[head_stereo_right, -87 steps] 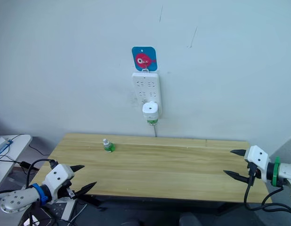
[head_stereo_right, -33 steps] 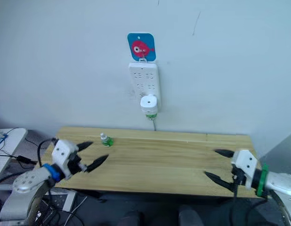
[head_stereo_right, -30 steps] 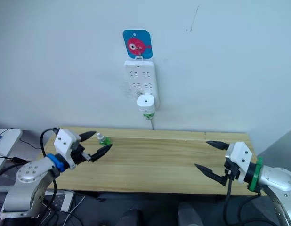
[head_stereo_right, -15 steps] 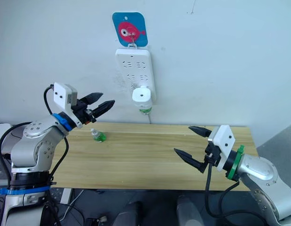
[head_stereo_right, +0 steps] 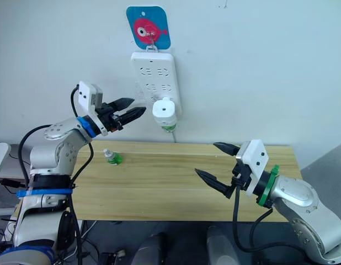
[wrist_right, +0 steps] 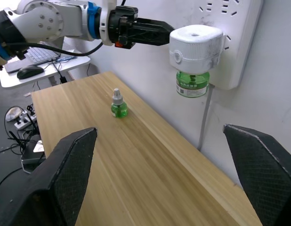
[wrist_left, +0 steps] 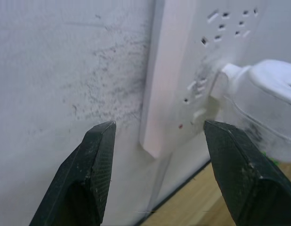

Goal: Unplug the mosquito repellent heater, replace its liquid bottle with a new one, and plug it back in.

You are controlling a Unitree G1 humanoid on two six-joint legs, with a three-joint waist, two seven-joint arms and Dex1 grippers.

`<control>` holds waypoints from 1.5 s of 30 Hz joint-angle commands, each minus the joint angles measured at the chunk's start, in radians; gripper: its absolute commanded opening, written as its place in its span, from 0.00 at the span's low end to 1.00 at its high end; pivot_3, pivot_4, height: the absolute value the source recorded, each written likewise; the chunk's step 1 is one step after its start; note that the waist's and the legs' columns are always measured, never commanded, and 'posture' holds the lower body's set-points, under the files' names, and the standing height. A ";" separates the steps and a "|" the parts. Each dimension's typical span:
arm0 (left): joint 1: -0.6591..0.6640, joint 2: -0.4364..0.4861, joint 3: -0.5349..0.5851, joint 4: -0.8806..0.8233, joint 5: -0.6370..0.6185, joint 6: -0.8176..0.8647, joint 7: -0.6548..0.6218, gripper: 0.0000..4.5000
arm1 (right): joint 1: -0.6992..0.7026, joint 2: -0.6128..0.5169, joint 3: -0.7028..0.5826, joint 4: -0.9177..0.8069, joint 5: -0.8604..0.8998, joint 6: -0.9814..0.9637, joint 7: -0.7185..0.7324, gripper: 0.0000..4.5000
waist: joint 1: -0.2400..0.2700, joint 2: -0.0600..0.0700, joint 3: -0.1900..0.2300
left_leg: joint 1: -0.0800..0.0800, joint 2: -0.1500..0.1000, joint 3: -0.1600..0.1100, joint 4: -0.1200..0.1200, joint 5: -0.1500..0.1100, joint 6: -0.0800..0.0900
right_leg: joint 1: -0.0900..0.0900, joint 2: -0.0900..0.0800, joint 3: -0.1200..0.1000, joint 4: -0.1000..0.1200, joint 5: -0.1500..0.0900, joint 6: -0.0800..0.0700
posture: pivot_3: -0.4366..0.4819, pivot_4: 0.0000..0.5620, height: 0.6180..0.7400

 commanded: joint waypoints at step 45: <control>-0.091 -0.011 -0.047 -0.031 -0.009 0.039 -0.220 0.29 | -0.420 0.320 0.249 -0.005 -0.203 0.389 -0.536 1.00 | -0.030 0.001 0.004 | -0.008 0.000 -0.004 0.000 0.000 0.000 | -0.007 -0.001 -0.003 0.000 0.000 0.000 | 0.19 0.48 1.00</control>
